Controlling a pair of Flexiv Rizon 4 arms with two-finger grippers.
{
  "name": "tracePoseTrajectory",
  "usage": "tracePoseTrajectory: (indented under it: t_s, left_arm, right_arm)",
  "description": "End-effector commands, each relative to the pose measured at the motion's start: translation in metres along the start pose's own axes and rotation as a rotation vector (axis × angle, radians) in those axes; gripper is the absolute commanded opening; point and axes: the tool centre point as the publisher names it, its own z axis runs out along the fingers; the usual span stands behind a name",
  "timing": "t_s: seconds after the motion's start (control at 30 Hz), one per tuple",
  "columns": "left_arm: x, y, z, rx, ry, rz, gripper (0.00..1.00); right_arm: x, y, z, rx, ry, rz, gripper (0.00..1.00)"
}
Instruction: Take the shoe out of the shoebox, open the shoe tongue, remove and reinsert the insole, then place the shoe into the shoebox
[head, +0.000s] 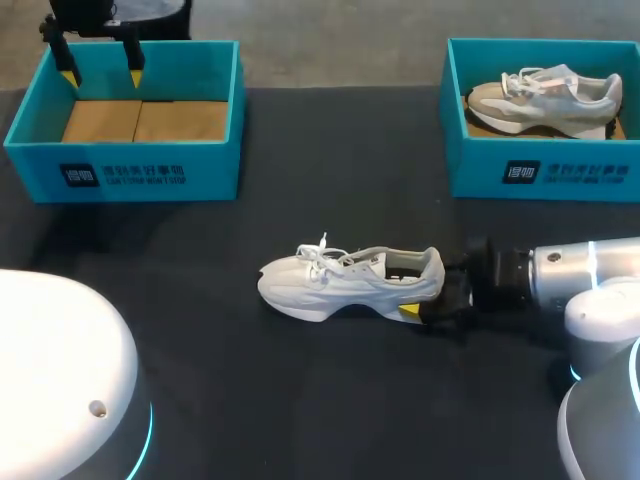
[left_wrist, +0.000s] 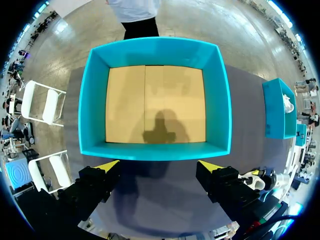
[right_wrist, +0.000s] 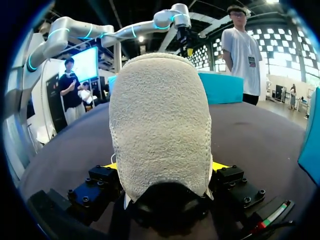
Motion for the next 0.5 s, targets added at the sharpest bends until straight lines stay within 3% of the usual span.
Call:
tracePoseTrajectory:
  t_s: [0.03,0.43,0.5]
  left_arm:
    - [0.0,0.0,0.0,0.0,0.0,0.0,1.0]
    - [0.0,0.0,0.0,0.0,0.0,0.0,1.0]
    - [0.014,0.008,-0.01,-0.001,0.035,0.016,1.0]
  right_arm:
    - [-0.002,-0.001,0.002,-0.005,-0.001,0.008,0.0]
    - [-0.002,-0.001,0.002,-0.005,-0.001,0.008,0.0]
    - [-0.002,-0.001,0.002,-0.005,-0.001,0.008,0.0]
